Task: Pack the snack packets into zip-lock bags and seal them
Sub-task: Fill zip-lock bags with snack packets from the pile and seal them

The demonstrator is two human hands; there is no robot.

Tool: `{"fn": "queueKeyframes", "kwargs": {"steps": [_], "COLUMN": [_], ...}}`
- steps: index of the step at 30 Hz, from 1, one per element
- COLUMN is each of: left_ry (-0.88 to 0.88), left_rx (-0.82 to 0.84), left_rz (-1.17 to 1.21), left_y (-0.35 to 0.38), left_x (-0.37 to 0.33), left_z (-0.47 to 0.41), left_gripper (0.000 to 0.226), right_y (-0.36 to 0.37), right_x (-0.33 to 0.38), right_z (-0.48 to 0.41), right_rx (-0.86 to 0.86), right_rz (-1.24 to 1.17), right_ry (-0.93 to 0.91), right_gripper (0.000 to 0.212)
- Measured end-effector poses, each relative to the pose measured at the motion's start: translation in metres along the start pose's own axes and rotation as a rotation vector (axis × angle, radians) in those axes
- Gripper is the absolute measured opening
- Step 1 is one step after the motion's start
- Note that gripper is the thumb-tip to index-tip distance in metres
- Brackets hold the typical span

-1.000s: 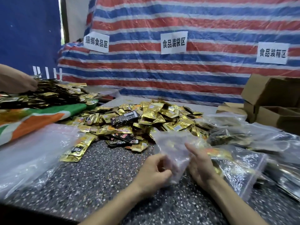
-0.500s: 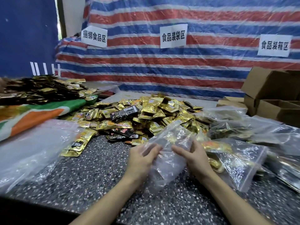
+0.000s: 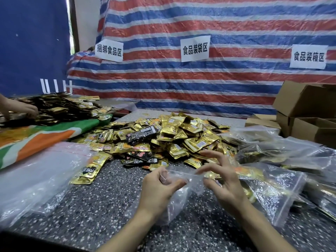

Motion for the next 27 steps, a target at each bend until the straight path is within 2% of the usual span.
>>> {"fn": "queueKeyframes", "kwargs": {"steps": [4, 7, 9, 13, 16, 19, 22, 24, 27], "left_ry": [-0.062, -0.125, -0.137, -0.149, -0.132, -0.106, -0.161, -0.137, 0.066], "left_rx": [0.099, 0.15, 0.142, 0.141, 0.203, 0.328, 0.509, 0.404, -0.017], "left_rz": [-0.019, 0.004, -0.033, -0.138, -0.105, -0.153, 0.026, 0.085, -0.322], "left_y": [0.001, -0.002, -0.008, -0.016, -0.015, -0.015, -0.006, -0.006, -0.023], "left_x": [0.005, 0.009, 0.012, 0.02, 0.018, 0.012, 0.009, 0.004, -0.004], "left_z": [-0.005, -0.007, -0.01, -0.019, -0.029, -0.047, -0.064, -0.083, -0.119], "left_gripper": [0.049, 0.059, 0.058, 0.058, 0.064, 0.082, 0.099, 0.09, 0.049], "right_y": [-0.001, 0.002, 0.007, 0.016, 0.016, 0.01, 0.006, 0.003, -0.004], "right_x": [0.003, 0.017, 0.024, 0.03, 0.037, 0.043, 0.042, 0.039, 0.038], "right_z": [0.001, 0.0, 0.001, 0.003, 0.006, 0.006, 0.004, 0.002, 0.001], "right_rx": [-0.008, 0.016, 0.043, 0.077, 0.044, -0.023, -0.04, -0.062, -0.136], "right_rz": [0.005, 0.048, 0.134, 0.277, 0.343, 0.28, 0.209, 0.169, 0.139], "right_ry": [-0.038, -0.131, -0.207, -0.27, -0.335, -0.347, -0.321, -0.296, -0.288], "right_gripper": [0.017, 0.035, 0.04, 0.017, 0.01, 0.005, 0.009, 0.01, 0.01]}}
Point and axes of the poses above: each hand's wrist, its own z-axis away from the middle knuckle, its own y-axis out of the palm, x = y × z, the point moved 7 cm from there along -z, towards the middle knuckle, and after that the axes turned 13 degrees about -z, right-handed, at the moved point
